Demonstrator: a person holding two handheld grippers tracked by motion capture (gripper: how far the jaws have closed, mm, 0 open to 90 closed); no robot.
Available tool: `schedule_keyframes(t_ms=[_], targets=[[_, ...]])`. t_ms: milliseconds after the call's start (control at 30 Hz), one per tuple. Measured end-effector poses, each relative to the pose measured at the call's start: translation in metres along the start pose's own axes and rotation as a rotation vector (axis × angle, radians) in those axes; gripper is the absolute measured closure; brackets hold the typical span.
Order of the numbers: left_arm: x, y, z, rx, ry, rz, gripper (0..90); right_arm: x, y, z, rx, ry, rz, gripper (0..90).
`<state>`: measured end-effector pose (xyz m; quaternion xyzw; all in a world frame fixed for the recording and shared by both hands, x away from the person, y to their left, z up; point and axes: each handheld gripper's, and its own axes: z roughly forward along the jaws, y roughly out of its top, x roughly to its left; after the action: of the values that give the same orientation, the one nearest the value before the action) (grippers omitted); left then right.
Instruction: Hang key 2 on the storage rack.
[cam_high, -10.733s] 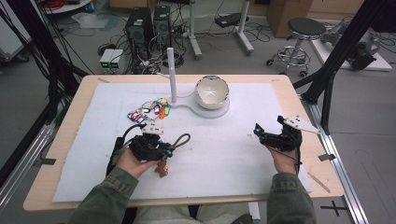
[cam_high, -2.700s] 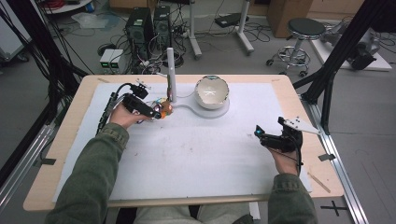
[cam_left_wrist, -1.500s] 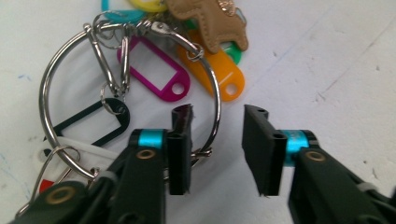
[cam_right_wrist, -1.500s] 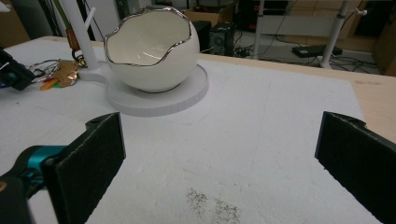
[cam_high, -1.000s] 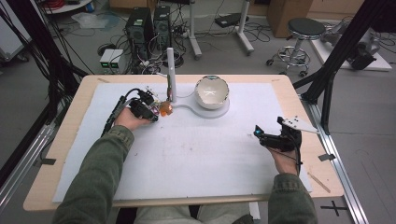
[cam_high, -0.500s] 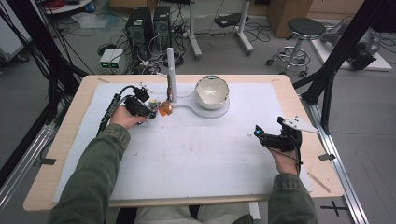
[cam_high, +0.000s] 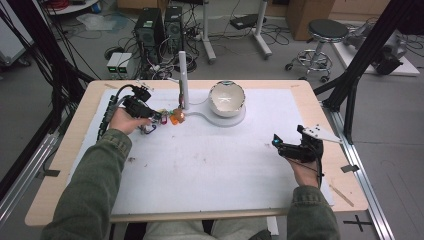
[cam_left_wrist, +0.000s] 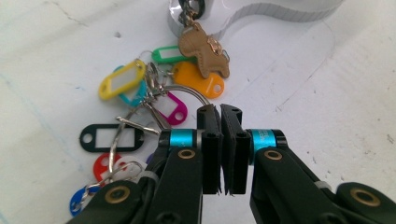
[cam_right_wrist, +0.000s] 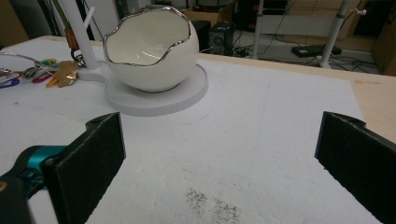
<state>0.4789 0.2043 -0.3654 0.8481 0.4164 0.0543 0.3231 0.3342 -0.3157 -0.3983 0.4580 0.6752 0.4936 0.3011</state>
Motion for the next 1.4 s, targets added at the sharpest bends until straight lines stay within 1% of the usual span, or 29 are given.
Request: schedule_keyframes(t_ms=[100,133,167,233,267,333,400,533,567,633,733,800,833,933,967,1000,1067,1133,1167,1300,1400], targets=[[0.001,0.003,-0.009,-0.024,-0.007,-0.001,87.0,0.000,0.000,0.000,0.000,0.000,0.000,0.8],[0.001,0.004,-0.012,-0.033,-0.017,-0.009,87.0,0.000,0.000,0.000,0.000,-0.001,0.000,0.8],[0.001,0.005,-0.016,-0.041,-0.011,-0.006,86.9,0.000,0.000,0.000,-0.001,-0.001,0.002,0.8],[0.001,0.006,-0.022,-0.050,-0.015,-0.011,87.0,0.000,0.000,0.000,-0.002,-0.002,0.000,0.8],[0.001,0.007,-0.026,-0.058,-0.009,-0.011,86.9,0.000,0.000,0.000,-0.002,-0.001,0.001,0.8],[0.002,0.008,-0.032,-0.071,-0.017,-0.014,86.9,0.000,0.000,0.000,-0.003,-0.001,0.000,0.8],[0.003,0.007,-0.039,-0.092,-0.029,-0.031,86.9,0.000,0.000,-0.001,-0.004,-0.001,0.001,0.8],[0.005,0.006,-0.049,-0.114,-0.030,-0.045,86.9,0.000,0.000,-0.001,-0.005,-0.002,0.002,0.8],[0.006,0.006,-0.051,-0.110,-0.029,-0.040,87.0,0.000,0.000,-0.001,-0.005,-0.002,0.002,0.8],[0.005,0.008,-0.056,-0.120,-0.021,-0.032,86.9,0.000,0.000,-0.001,-0.005,-0.002,0.002,0.8],[0.003,0.010,-0.064,-0.138,-0.038,-0.031,86.9,0.000,0.000,-0.001,-0.007,-0.001,0.001,0.8],[0.001,0.012,-0.069,-0.144,-0.032,-0.026,87.0,0.000,0.000,-0.001,-0.007,-0.001,0.001,0.8],[0.000,0.013,-0.071,-0.143,-0.036,-0.022,87.0,0.000,0.000,-0.001,-0.007,0.000,0.002,0.8],[-0.003,0.017,-0.079,-0.161,-0.033,-0.018,86.9,0.000,0.000,-0.001,-0.008,-0.002,0.002,0.8],[-0.004,0.018,-0.082,-0.163,-0.034,-0.016,86.9,0.000,0.000,-0.001,-0.008,-0.003,0.002,0.8],[-0.004,0.019,-0.084,-0.178,-0.043,-0.023,86.9,0.000,0.000,-0.001,-0.010,-0.003,0.002,0.8],[-0.005,0.020,-0.088,-0.186,-0.050,-0.010,87.0,0.000,0.000,-0.002,-0.010,-0.002,0.004,0.8],[-0.007,0.022,-0.092,-0.196,-0.050,-0.007,87.0,0.000,0.000,-0.002,-0.010,-0.002,0.005,0.8],[-0.008,0.023,-0.093,-0.204,-0.057,-0.016,86.9,0.000,0.000,-0.002,-0.011,-0.003,0.003,0.8],[-0.010,0.027,-0.100,-0.216,-0.058,-0.011,86.9,0.000,0.000,-0.002,-0.015,-0.004,0.001,0.8],[-0.012,0.031,-0.105,-0.234,-0.075,-0.017,86.9,0.000,0.000,-0.001,-0.015,-0.004,0.001,0.8]])
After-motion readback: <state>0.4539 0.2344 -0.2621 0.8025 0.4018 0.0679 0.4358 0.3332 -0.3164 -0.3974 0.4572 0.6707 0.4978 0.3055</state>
